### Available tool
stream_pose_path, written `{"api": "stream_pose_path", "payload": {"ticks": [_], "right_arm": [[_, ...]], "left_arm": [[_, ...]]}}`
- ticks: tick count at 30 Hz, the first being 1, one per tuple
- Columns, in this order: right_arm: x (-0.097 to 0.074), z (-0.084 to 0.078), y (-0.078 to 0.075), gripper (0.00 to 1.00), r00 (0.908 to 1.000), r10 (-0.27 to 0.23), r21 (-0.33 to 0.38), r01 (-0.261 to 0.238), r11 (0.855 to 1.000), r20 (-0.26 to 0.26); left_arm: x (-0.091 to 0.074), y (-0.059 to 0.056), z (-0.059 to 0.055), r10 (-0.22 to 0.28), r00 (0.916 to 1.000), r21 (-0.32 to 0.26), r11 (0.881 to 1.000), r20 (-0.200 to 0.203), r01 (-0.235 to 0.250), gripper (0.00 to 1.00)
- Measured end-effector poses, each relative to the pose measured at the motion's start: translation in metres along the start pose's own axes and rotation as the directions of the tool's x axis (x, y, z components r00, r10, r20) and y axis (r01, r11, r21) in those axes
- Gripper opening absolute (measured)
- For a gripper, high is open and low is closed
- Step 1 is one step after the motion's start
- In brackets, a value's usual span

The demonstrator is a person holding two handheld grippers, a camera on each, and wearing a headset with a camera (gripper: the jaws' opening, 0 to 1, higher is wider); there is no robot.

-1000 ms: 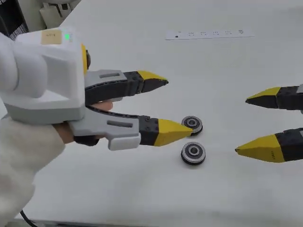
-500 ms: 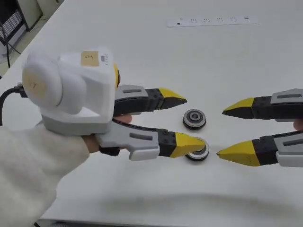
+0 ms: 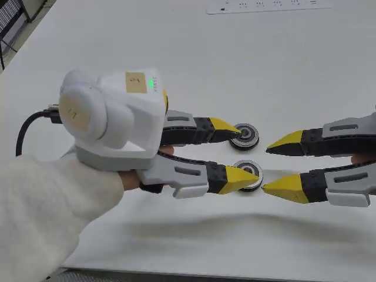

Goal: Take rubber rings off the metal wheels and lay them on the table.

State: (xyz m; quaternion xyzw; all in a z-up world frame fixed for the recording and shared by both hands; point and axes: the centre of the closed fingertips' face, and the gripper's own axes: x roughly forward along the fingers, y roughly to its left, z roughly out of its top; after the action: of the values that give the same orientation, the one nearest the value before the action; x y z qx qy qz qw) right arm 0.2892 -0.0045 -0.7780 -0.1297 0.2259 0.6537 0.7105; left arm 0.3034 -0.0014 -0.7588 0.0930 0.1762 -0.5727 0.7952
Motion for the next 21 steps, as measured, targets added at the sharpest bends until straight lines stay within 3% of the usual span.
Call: {"api": "stream_pose_path", "payload": {"ticks": [5,14,21], "right_arm": [[0.004,-0.008,-0.005,0.30,0.9998,-0.014,-0.002,0.014,1.000,-0.010],[0.011,-0.017,-0.006,0.26,0.9997,-0.012,-0.006,0.012,1.000,-0.021],[0.014,-0.020,-0.008,0.23,0.9993,-0.021,-0.015,0.020,1.000,-0.031]], "left_arm": [[0.006,0.001,-0.013,-0.002,0.9997,-0.001,1.000,-0.024,0.002,0.35],[0.010,-0.004,-0.020,-0.018,0.9995,-0.009,1.000,-0.026,0.018,0.27],[0.015,-0.008,-0.023,-0.033,0.9988,0.024,0.999,-0.036,0.033,0.21]]}}
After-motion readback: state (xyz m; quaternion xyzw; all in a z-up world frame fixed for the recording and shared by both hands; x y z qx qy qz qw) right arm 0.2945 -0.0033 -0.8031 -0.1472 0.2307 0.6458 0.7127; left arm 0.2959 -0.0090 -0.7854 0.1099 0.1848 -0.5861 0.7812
